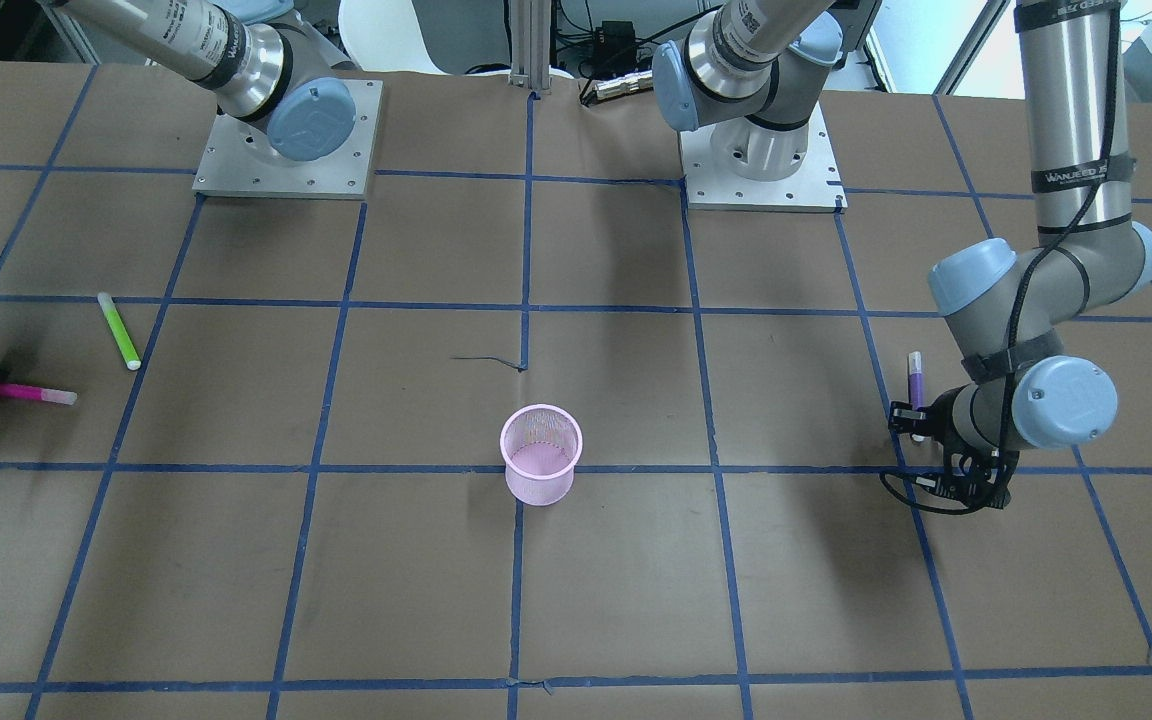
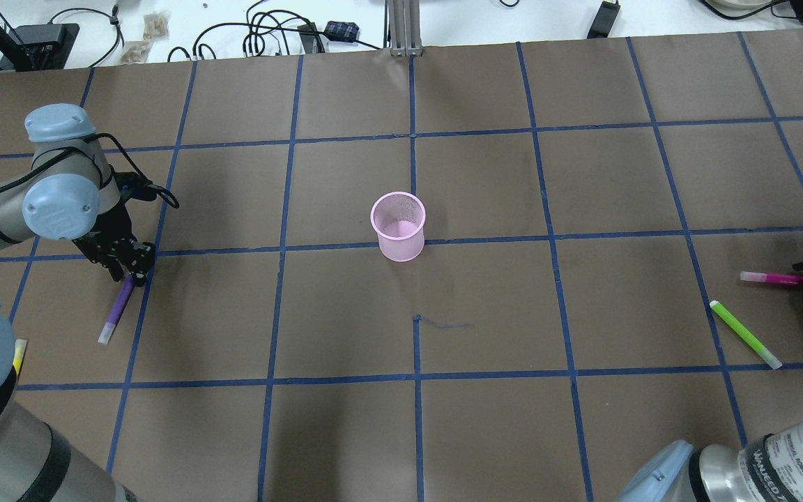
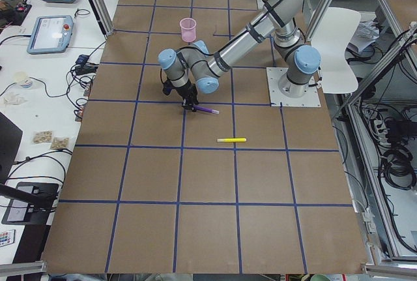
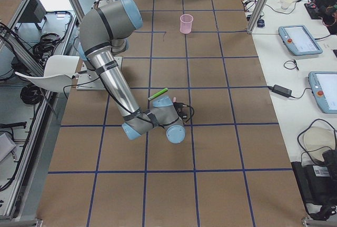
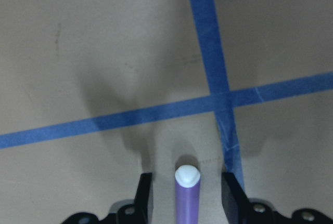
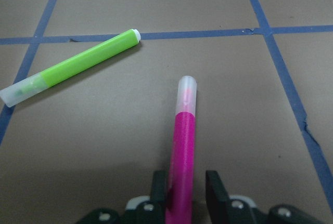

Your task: Insert purple and pink pens into pink cup

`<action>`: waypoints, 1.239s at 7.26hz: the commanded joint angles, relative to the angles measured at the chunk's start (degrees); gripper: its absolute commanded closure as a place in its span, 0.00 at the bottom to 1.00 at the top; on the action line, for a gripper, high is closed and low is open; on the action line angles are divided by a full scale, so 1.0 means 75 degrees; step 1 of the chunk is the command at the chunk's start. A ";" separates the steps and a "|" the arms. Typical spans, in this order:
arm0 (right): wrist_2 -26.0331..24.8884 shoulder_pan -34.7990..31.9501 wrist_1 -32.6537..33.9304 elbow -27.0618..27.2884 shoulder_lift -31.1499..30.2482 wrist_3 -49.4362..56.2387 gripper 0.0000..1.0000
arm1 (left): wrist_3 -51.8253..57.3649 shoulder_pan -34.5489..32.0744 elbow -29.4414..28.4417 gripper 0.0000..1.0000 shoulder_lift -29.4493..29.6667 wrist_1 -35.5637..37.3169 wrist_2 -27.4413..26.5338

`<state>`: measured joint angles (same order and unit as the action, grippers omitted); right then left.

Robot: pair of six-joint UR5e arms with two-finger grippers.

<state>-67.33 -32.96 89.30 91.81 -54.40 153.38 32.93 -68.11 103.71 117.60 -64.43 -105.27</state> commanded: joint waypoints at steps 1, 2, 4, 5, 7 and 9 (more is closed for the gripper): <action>-0.0023 0.0000 0.0000 0.0005 0.0012 0.0023 0.84 | 0.0004 0.0000 0.0000 0.59 0.0000 0.0000 0.0032; -0.0023 0.0000 -0.0012 -0.0007 0.0000 -0.0001 0.89 | 0.0015 0.0000 0.0000 0.64 0.0000 0.0000 0.0020; -0.0104 0.0000 -0.0023 -0.0007 -0.0012 -0.0071 0.93 | 0.0015 0.0000 0.0000 0.69 0.0011 0.0000 0.0044; -0.0116 0.0000 -0.0012 -0.0042 -0.0058 -0.0071 0.93 | 0.0050 0.0011 0.0000 0.90 0.0011 0.0000 0.0055; -0.0105 0.0000 -0.0023 -0.0018 -0.0023 -0.0059 0.93 | 0.0027 0.0000 0.0000 1.00 0.0000 0.0024 0.0102; -0.0105 0.0000 -0.0023 -0.0007 -0.0023 -0.0071 0.92 | 0.0004 0.0000 -0.0094 1.00 -0.0094 0.0001 0.0020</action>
<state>-68.12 -32.96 89.12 91.73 -54.58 152.89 33.10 -68.11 103.23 117.33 -64.24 -104.91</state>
